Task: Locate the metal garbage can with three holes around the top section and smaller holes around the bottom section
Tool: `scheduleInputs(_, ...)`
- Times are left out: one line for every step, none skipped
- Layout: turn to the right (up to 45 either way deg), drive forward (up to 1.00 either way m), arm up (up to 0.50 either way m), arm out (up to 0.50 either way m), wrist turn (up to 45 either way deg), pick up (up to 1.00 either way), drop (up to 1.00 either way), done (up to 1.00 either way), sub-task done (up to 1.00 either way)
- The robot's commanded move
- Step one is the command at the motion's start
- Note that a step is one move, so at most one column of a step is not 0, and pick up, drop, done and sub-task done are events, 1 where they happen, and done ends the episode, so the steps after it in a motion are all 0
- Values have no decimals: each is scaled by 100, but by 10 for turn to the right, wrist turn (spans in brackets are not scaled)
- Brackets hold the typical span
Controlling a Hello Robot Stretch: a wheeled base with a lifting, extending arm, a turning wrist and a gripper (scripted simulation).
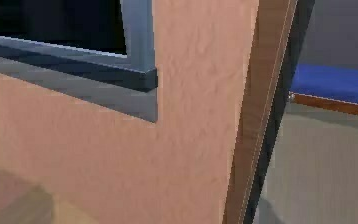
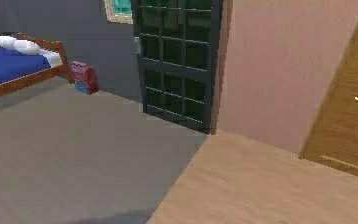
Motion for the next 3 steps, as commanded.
scheduleInputs(-450, 0, 0, 0, 0, 0, 0, 0, 0)
scheduleInputs(-450, 0, 0, 0, 0, 0, 0, 0, 0)
scheduleInputs(-450, 0, 0, 0, 0, 0, 0, 0, 0)
